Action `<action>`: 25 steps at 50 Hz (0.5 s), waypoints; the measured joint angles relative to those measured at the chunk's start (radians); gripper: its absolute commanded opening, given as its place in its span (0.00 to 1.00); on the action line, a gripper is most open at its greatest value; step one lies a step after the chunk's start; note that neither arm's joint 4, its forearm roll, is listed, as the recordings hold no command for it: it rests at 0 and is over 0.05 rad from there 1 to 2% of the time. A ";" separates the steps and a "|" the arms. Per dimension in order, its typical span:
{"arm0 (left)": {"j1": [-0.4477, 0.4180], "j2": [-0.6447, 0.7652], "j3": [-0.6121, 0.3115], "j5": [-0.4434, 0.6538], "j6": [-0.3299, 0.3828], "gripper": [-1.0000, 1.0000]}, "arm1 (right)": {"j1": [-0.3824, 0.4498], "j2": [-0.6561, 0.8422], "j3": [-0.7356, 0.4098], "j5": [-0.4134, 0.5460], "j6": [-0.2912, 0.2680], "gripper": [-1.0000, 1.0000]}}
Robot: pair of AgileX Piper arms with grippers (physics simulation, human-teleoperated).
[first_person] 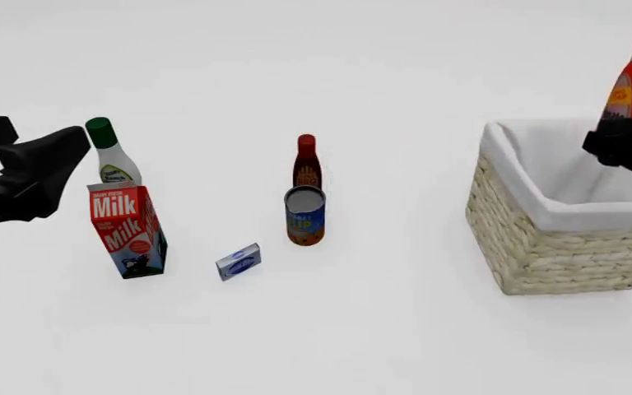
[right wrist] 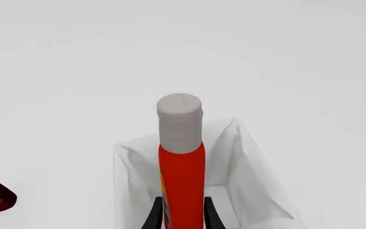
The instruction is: Pick the ketchup and place it in the basket.
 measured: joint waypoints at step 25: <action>0.000 0.005 -0.001 -0.005 -0.001 1.00 | -0.026 0.078 0.007 -0.046 0.017 0.00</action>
